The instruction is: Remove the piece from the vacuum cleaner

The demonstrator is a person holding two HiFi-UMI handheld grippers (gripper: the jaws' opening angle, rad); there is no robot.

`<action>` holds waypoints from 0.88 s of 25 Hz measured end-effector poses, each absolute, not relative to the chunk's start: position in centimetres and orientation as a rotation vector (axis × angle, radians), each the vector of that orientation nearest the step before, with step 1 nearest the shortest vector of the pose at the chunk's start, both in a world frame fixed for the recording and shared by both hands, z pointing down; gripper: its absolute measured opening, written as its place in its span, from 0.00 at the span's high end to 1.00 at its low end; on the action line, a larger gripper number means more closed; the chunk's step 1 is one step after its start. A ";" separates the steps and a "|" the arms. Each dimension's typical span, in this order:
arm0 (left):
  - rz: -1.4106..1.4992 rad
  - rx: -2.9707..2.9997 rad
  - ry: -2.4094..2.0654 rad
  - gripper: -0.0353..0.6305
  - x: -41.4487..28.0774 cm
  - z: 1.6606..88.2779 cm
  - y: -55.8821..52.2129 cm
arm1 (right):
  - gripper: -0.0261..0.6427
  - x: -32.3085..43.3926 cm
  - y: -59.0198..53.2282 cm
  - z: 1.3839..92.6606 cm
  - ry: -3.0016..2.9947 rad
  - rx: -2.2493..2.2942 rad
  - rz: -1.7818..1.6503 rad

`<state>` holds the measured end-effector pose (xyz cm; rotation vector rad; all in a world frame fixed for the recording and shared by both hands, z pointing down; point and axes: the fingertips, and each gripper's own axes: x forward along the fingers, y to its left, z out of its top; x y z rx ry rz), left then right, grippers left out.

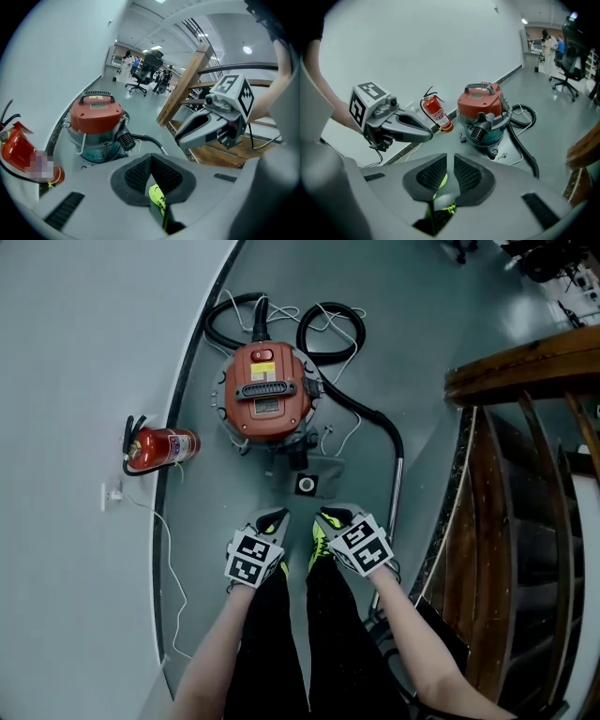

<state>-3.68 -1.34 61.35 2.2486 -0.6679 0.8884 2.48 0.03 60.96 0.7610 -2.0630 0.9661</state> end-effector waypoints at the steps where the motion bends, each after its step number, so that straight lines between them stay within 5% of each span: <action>1: 0.886 2.247 -0.670 0.93 -3.8 60.7 -1.4 | 0.87 2.5 0.0 60.2 -2.063 0.761 0.966; 22: 0.779 2.193 -0.626 0.93 -6.4 47.2 -0.4 | 0.89 1.7 -0.8 46.1 -2.104 0.796 1.025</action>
